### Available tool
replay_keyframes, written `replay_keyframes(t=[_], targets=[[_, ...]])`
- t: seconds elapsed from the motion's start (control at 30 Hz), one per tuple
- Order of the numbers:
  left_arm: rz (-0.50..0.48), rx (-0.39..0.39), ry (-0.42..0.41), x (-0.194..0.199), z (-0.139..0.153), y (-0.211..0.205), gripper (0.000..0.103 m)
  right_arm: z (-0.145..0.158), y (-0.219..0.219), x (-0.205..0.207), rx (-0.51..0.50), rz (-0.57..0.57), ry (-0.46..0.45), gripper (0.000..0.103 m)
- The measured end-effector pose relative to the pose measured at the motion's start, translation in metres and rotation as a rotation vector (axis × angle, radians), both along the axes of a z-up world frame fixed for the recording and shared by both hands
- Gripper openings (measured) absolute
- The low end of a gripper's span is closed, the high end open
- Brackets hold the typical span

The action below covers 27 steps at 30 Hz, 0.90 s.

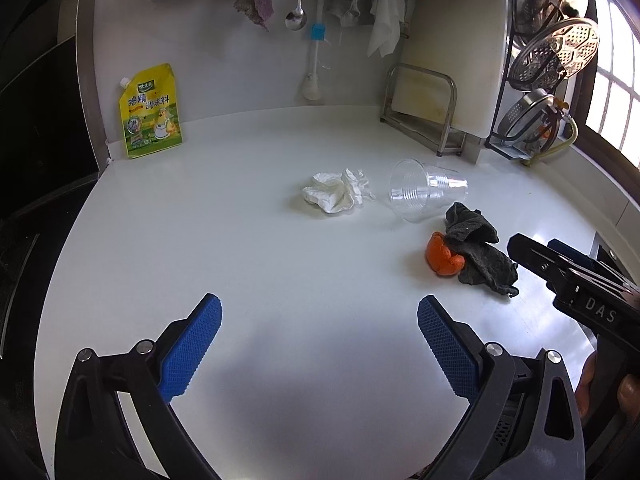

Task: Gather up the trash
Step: 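Grasp the grey cloth with the right tool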

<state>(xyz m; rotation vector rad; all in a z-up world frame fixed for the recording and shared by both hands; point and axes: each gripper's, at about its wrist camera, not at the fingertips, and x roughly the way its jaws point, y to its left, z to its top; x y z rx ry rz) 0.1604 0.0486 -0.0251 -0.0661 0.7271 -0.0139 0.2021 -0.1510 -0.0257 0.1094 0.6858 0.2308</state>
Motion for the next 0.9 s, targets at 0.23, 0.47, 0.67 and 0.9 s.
replay_keyframes(t=[0.23,0.47,0.67,0.9], targets=[[0.011,-0.003,0.022,0.011,-0.010,0.006,0.097,-0.013,0.016,0.040,-0.037,-0.007,0.051,0.081],[0.015,-0.014,0.033,0.026,-0.010,0.010,0.097,-0.030,0.015,0.064,-0.070,-0.046,0.113,0.080],[0.008,-0.026,0.037,0.033,-0.008,0.006,0.097,-0.032,0.014,0.070,-0.027,-0.013,0.134,0.039],[-0.020,-0.018,0.036,0.039,-0.006,-0.008,0.097,-0.023,0.005,0.066,0.046,0.014,0.115,0.007]])
